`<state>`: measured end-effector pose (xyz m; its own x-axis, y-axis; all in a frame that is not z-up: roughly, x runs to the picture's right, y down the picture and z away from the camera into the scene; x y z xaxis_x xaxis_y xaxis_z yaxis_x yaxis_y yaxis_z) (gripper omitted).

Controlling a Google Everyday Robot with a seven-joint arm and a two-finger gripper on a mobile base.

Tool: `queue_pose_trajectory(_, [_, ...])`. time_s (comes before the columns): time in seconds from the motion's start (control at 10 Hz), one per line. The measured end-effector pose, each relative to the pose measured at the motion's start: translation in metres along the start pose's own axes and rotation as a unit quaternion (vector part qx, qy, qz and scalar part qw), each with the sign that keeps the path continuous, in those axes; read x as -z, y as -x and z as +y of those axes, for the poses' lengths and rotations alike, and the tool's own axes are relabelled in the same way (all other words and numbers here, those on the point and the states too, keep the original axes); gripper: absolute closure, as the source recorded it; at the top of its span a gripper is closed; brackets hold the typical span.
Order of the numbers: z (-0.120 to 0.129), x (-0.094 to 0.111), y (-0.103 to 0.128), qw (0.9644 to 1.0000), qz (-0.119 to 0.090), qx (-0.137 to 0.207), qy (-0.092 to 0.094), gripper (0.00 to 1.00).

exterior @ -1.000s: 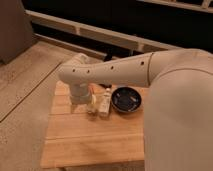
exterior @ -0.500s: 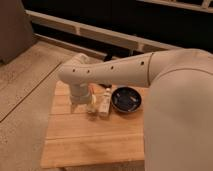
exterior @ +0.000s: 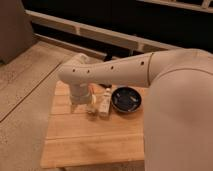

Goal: Place the ceramic cup in the ceramic bowl

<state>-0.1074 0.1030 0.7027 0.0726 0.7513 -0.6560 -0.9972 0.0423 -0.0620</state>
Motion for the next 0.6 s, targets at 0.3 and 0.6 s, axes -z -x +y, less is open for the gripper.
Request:
queue_pose_trajectory(0.3, [0.0,0.0,0.0,1.0,0.0,0.0,0.0,0.35])
queue_pose_trajectory(0.6, [-0.001,0.003,0.012,0.9999,-0.015,-0.005,-0.005,0.35])
